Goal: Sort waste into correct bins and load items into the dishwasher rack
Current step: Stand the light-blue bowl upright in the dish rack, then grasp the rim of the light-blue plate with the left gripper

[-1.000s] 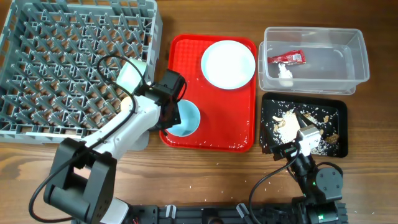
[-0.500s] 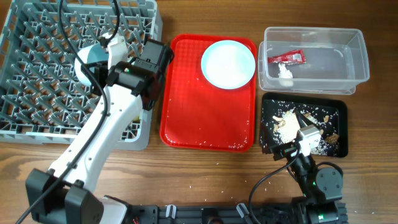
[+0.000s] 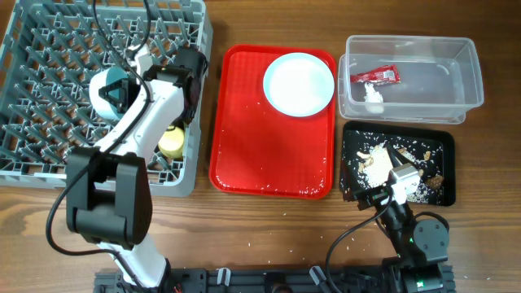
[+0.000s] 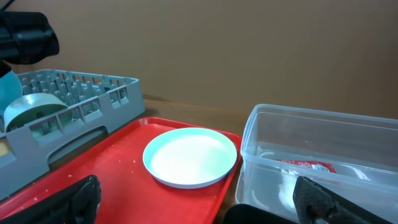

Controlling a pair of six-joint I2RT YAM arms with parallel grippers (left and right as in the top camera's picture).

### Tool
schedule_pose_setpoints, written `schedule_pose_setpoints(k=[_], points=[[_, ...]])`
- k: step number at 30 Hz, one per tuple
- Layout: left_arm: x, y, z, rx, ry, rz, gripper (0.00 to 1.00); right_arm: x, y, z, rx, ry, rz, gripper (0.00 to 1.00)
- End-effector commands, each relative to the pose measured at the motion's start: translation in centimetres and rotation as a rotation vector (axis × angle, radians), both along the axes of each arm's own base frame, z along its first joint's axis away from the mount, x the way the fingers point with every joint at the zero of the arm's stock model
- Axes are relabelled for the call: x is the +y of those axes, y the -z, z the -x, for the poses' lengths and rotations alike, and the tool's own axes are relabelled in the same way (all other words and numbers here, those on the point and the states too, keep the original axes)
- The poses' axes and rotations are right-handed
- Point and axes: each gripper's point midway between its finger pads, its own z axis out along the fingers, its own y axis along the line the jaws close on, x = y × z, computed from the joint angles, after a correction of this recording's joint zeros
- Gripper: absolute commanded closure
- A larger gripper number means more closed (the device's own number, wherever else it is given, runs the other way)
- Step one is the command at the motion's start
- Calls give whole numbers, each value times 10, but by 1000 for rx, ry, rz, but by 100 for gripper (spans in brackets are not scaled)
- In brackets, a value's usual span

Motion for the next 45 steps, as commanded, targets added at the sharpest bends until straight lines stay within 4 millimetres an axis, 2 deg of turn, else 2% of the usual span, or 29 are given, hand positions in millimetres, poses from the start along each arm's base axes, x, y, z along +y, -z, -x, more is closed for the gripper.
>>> schedule_pose_setpoints(k=[1,3,7,9,11,16,17,20,22,24,25,28,30,31,32,33,35,37,38,39,41,43,45], points=[[2,5,-4,-16,-7,17,96,1,-2,1,-15,-10,15,0],[0,12,-5,-11,-2,61,96,1,-2,1,-15,-10,15,0],[-12,44,-6,30,19,251,95,1,-2,1,-15,-10,15,0],[-13,46,-6,34,20,266,86,1,-2,1,-15,-10,15,1],[-16,47,-6,40,28,268,83,1,-2,1,-15,-10,15,0],[-47,48,-11,68,112,268,96,1,-2,1,-15,-10,15,0],[-51,47,-11,69,121,268,95,1,-2,1,-15,-10,15,0],[-53,47,-11,72,127,268,80,1,-2,1,-15,-10,15,0],[-53,45,-10,71,128,268,66,1,-2,1,-15,-10,15,0],[-63,24,-12,13,162,285,50,1,-2,1,-15,-10,15,0],[-75,5,-14,-40,198,327,43,1,-2,1,-15,-10,15,0],[-117,-31,-17,-144,325,547,35,1,-2,1,-15,-10,15,0],[-170,-37,-11,-134,473,847,36,1,-2,1,-15,-10,15,0],[-211,-33,-5,-92,564,1058,40,1,-2,1,-15,-10,15,0],[-241,-30,-2,-62,621,1199,41,1,-2,1,-15,-10,15,0],[-276,-22,-3,-19,686,1349,41,1,-2,1,-15,-10,15,0],[-309,3,-16,33,730,1439,39,1,-2,1,-15,-10,15,0],[-336,54,-32,105,724,1480,42,1,-2,1,-15,-10,15,0],[-344,78,-36,129,691,1500,46,1,-2,1,-15,-10,15,0],[-351,103,-39,146,658,1509,47,1,-2,1,-15,-10,15,0],[-364,140,-44,149,610,1527,47,1,-2,1,-15,-10,15,0],[-366,168,-48,109,494,1571,49,1,-2,1,-15,-10,15,0],[-367,185,-50,97,449,1584,50,1,-2,1,-15,-10,15,0]])
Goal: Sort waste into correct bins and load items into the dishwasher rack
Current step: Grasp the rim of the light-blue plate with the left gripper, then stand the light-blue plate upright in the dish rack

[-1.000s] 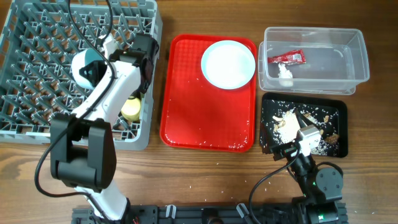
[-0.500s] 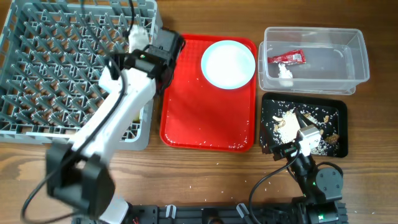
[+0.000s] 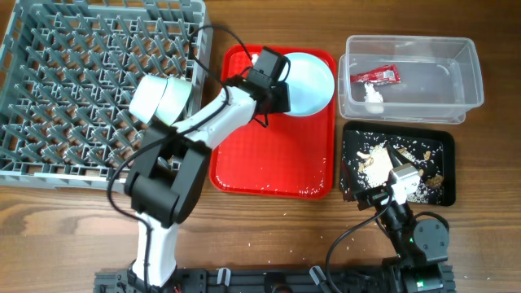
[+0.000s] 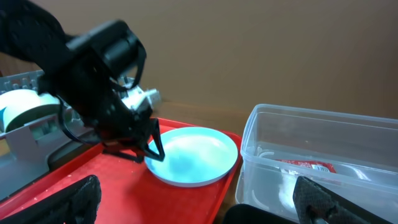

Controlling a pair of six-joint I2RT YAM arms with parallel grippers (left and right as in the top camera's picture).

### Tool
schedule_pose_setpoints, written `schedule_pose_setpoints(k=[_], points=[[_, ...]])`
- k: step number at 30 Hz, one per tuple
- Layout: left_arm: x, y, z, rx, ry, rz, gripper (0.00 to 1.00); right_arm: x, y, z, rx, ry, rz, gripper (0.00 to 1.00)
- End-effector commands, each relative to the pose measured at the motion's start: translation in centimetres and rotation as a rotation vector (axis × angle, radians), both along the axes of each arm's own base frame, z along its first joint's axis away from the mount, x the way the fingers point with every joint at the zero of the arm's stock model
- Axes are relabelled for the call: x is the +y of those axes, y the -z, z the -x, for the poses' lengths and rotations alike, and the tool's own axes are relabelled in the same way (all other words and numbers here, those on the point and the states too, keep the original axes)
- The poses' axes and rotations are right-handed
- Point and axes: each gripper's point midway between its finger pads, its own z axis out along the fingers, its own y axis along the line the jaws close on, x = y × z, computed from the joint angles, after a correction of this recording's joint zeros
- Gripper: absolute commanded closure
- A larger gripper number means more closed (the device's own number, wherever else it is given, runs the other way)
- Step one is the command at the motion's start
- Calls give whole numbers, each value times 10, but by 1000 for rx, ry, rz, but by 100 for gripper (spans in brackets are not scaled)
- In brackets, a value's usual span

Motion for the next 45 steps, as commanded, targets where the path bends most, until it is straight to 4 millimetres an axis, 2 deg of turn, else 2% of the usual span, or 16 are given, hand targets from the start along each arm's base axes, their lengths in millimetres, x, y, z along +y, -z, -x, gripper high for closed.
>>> schedule_pose_setpoints(k=[1,4,6,7,9,13,16,18,20,22,25,32,34,39,42,45], points=[[-1,29,3,79,-91,31,51,1,-2,1,-15,-10,15,0],[9,40,19,158,-113,-12,67,1,-2,1,-16,-10,15,0],[26,48,44,265,-130,-90,92,1,-2,1,-15,-10,15,0],[39,47,51,284,-146,-140,96,1,-2,1,-15,-10,15,0],[67,23,50,240,-171,-253,96,1,-2,1,-15,-10,15,0],[97,-95,36,-8,-130,-366,96,1,-2,1,-15,-10,15,0],[173,-210,52,-264,-268,-620,96,1,-2,1,-15,-10,15,0],[213,-260,71,-369,-326,-780,96,1,-2,1,-15,-10,15,0],[262,-311,99,-452,-420,-1056,96,1,-2,1,-15,-10,15,0],[285,-332,111,-436,-394,-1268,96,1,-2,1,-15,-10,15,0],[310,-346,109,-408,-458,-1438,96,1,-2,1,-16,-10,15,0],[382,-307,78,-149,-523,-1506,96,1,-2,1,-15,-10,15,0],[390,-283,57,-77,-414,-1473,96,1,-2,1,-15,-10,15,0],[392,-247,29,15,-223,-1474,96,1,-2,1,-15,-10,15,0],[406,-231,27,84,-125,-1446,96,1,-2,1,-15,-10,15,0],[417,-231,29,81,-192,-1426,96,1,-2,1,-15,-10,15,0]])
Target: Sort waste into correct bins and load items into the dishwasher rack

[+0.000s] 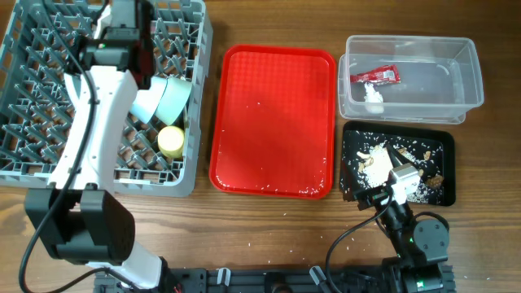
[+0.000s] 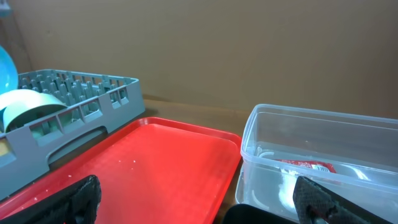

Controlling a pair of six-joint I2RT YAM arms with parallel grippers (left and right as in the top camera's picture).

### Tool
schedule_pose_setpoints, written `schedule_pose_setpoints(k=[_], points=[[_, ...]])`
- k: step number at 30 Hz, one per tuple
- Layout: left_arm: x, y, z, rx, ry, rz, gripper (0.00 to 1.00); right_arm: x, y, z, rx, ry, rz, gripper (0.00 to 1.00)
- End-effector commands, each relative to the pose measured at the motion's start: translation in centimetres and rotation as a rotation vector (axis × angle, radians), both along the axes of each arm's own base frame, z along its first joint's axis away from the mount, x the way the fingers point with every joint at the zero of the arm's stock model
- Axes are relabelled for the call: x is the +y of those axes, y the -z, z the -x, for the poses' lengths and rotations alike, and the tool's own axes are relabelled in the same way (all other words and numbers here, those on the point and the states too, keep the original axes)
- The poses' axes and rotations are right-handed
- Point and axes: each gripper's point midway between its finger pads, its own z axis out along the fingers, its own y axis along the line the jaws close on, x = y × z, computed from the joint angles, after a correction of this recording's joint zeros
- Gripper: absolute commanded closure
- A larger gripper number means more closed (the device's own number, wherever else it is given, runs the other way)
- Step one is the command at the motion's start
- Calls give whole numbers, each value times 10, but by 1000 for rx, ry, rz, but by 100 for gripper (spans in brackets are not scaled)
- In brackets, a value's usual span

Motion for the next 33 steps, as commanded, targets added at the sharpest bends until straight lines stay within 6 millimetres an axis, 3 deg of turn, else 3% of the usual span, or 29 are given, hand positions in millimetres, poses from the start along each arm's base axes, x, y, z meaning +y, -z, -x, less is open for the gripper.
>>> schedule_pose_setpoints(k=[1,4,9,11,15,18,22,26,33], points=[[5,4,-2,-12,-7,27,96,1,-2,1,-15,-10,15,0],[4,2,-7,-105,-30,56,96,1,-2,1,-15,-10,15,0],[-4,-4,-34,-279,9,142,96,1,-2,1,-15,-10,15,0],[-9,-2,-41,-257,58,163,96,1,-2,1,-15,-10,15,0],[-30,15,-56,-41,288,213,96,1,-2,1,-15,-10,15,0],[-25,8,-59,11,323,145,96,1,-2,1,-15,-10,15,0],[-7,-24,-62,-72,243,10,96,1,-2,1,-15,-10,15,0],[1,-39,-51,-68,194,-53,96,1,-2,1,-15,-10,15,0],[-1,-27,-51,-58,218,9,96,1,-2,1,-15,-10,15,0]])
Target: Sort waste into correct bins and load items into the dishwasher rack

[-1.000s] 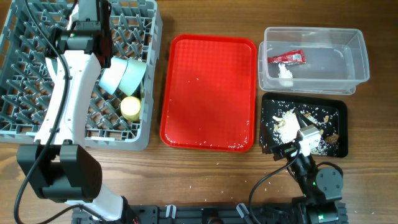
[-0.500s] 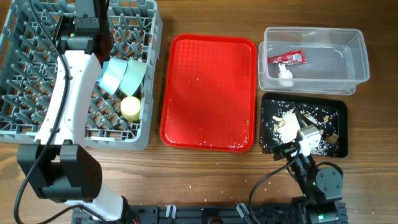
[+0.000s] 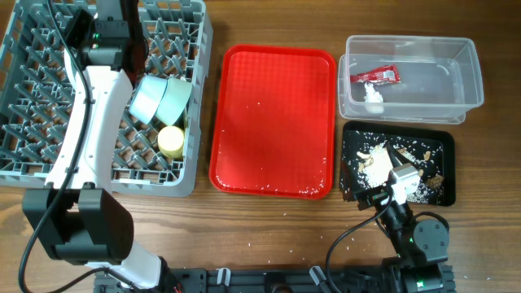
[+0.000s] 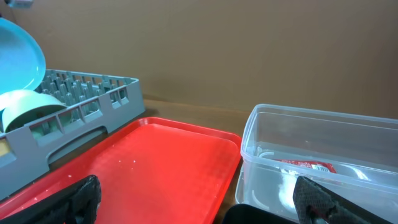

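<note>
A light blue plate stands on edge over the grey dishwasher rack, beside a pale green bowl. My left gripper reaches down onto the plate's rim from the rack's far side and holds it; its fingers are mostly hidden under the wrist. In the right wrist view the plate rises tilted above the rack's rim. My right gripper rests open at the table's front right, and its fingers hold nothing.
A yellow cup lies in the rack. The red tray is bare. A clear bin holds a red sachet and white scraps. A black tray carries food crumbs.
The plate has shifted a little within the rack, next to the pale green bowl, and shows more fully and higher in the right wrist view. The right arm has not moved.
My left gripper was first in the rack by the bowl while the plate lay on the red tray. Then it was at the plate's rim on the tray. After that the tray was bare and the plate was over the rack, where it now stands on edge.
</note>
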Controlling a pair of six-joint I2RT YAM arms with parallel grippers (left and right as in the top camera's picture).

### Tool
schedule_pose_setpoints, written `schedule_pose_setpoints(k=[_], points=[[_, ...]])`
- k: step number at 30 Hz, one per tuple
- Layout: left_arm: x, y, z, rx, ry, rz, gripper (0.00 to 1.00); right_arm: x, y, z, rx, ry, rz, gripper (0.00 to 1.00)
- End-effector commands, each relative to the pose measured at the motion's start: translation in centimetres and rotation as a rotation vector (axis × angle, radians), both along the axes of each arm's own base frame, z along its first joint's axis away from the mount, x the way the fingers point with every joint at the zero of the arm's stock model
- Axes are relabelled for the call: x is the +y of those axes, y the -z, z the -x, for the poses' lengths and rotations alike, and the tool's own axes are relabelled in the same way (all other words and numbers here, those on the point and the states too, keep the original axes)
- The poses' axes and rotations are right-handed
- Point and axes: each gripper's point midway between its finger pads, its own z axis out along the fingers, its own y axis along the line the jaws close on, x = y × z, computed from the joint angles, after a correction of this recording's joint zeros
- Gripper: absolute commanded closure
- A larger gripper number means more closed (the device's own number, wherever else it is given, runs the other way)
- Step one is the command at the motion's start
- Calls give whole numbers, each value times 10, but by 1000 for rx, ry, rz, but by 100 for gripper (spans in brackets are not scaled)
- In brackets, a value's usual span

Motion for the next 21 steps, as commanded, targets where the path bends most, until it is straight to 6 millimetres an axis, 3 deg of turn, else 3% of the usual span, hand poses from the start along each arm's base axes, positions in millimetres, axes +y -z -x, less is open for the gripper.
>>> schedule_pose_setpoints(k=[1,11,12,15,16,19,21], points=[[10,-10,5,-38,-23,16,96,1,-2,1,-15,-10,15,0],[11,-10,5,-38,-24,17,88,1,-2,1,-15,-10,15,0],[10,-10,5,-39,-19,21,79,1,-2,1,-15,-10,15,0],[9,-9,4,-41,-14,28,70,1,-2,1,-15,-10,15,0],[9,-9,4,-67,-27,43,61,1,-2,1,-15,-10,15,0],[8,-10,4,-84,-32,52,65,1,-2,1,-15,-10,15,0],[-2,-21,5,-212,-58,114,58,1,-2,1,-15,-10,15,0]])
